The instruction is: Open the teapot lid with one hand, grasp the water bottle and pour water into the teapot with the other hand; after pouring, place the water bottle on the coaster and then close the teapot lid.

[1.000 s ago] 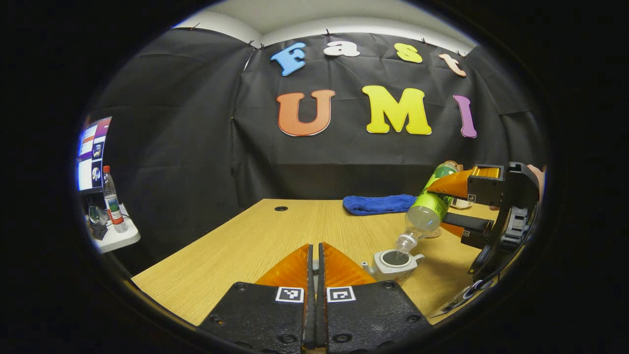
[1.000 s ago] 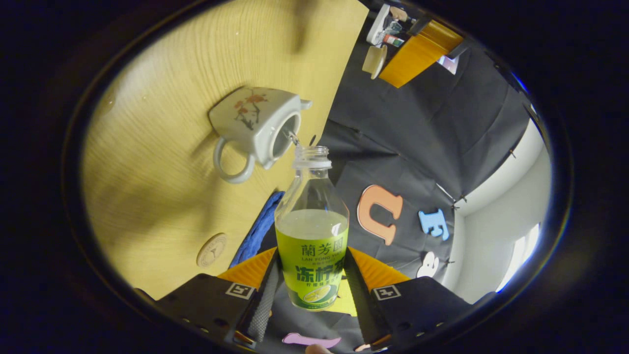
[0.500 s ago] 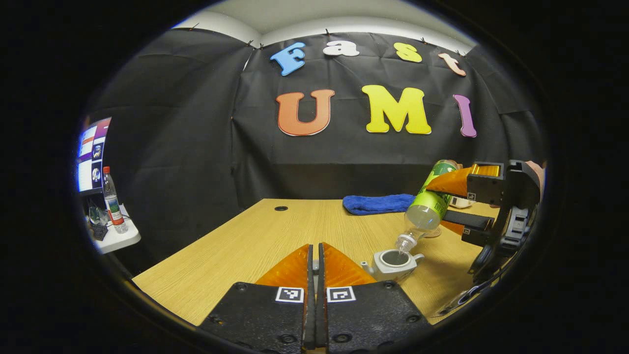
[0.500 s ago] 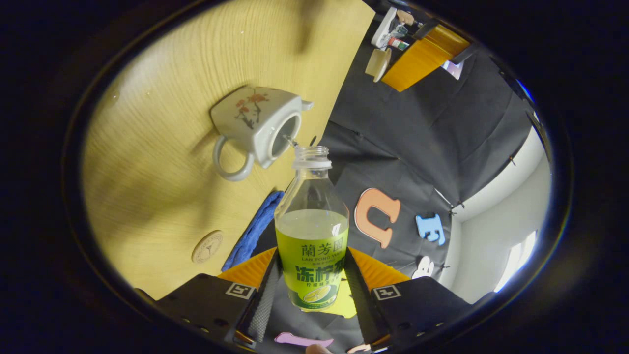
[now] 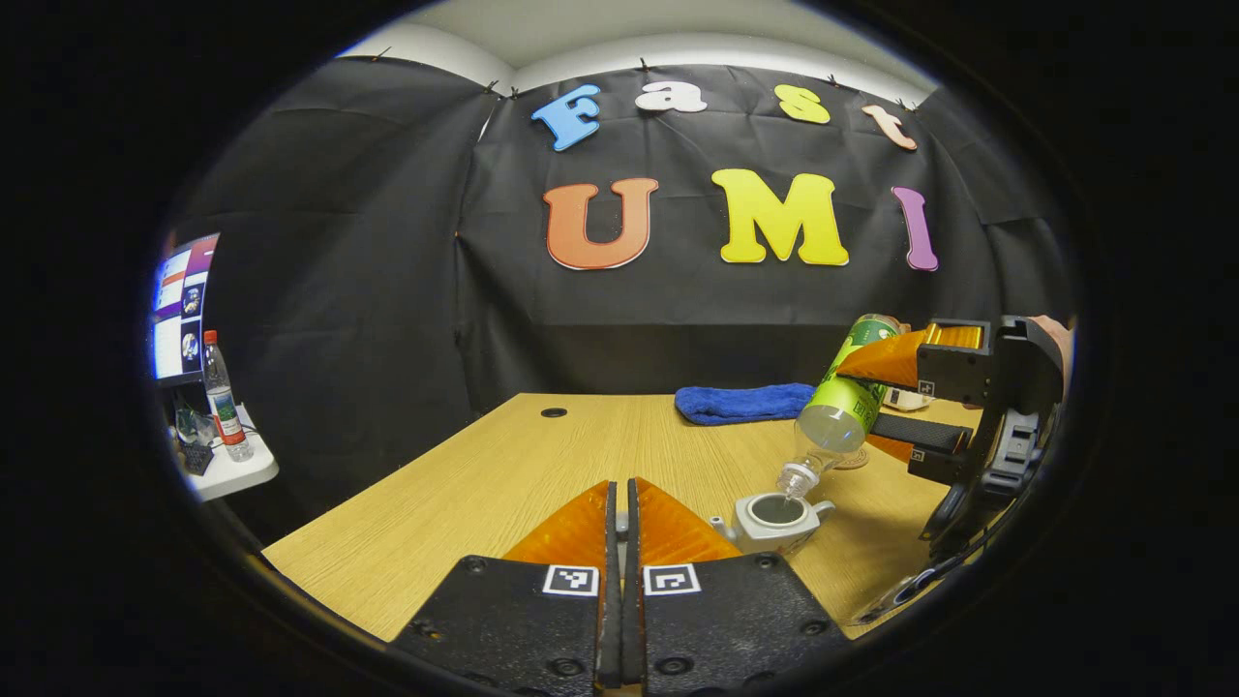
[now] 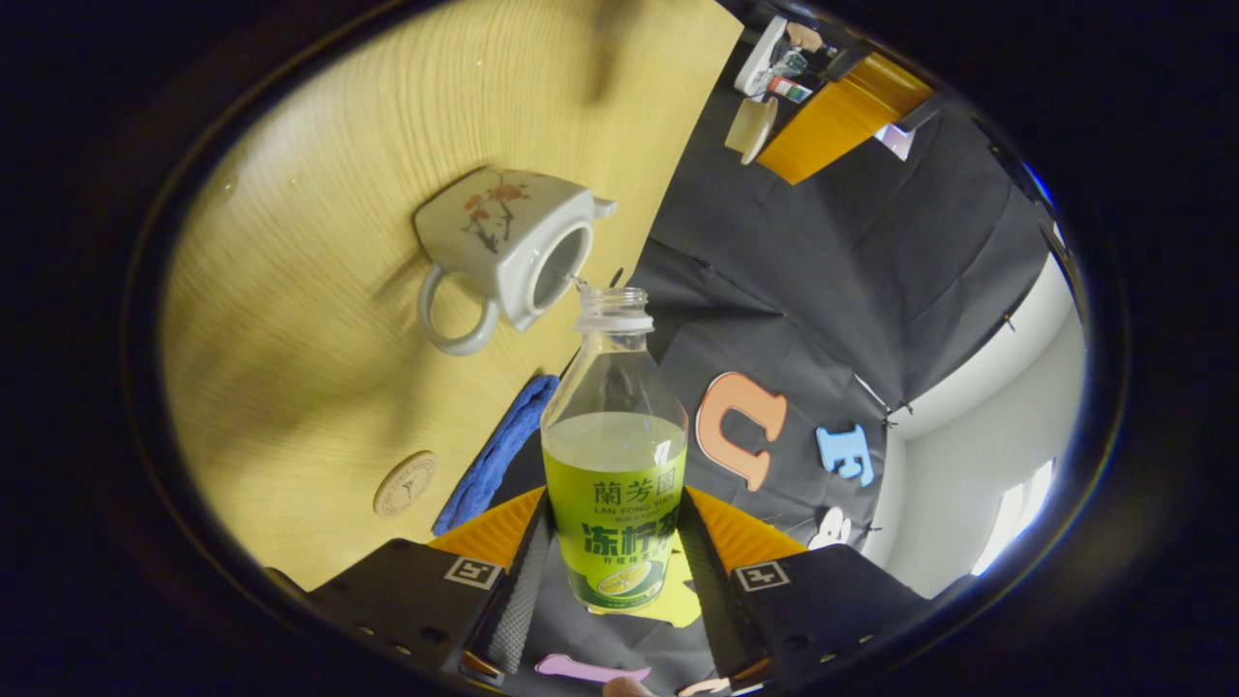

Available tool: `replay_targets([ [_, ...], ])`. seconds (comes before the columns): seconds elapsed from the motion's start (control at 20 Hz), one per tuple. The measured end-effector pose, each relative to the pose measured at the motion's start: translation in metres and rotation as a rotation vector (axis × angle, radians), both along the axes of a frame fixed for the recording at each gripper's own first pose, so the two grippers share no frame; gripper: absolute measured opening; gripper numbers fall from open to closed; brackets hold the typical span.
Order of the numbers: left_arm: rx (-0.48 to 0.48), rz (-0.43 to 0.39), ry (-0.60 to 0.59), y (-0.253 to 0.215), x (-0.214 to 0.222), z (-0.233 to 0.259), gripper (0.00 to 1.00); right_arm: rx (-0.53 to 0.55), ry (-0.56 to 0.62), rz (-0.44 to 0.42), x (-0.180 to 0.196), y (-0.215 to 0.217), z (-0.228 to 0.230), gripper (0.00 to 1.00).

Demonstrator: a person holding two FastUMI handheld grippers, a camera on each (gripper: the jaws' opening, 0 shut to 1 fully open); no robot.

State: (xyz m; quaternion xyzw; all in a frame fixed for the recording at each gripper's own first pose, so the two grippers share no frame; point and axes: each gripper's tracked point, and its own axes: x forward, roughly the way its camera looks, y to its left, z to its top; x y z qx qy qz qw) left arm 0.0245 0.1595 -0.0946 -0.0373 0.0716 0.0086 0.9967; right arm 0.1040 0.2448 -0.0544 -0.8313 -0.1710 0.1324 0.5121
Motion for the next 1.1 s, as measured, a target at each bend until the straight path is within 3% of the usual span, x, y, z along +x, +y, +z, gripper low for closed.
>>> replay_targets([
  [0.25, -0.001, 0.007, -0.008, 0.002, -0.001, 0.002, 0.03, 0.059, 0.029, -0.008, 0.004, -0.004, -0.003, 0.72],
  [0.5, -0.016, 0.016, -0.024, 0.005, -0.003, 0.009, 0.03, 0.225, 0.177, -0.037, 0.005, -0.008, -0.013, 0.74],
  [0.85, 0.012, 0.015, -0.072, 0.003, -0.01, 0.036, 0.03, 0.605, 0.451, -0.058, -0.002, -0.008, -0.017, 0.72],
  [1.1, 0.03, 0.007, -0.063, -0.014, -0.011, 0.043, 0.03, 1.027, 0.592, -0.134, 0.021, -0.047, 0.011, 0.72],
])
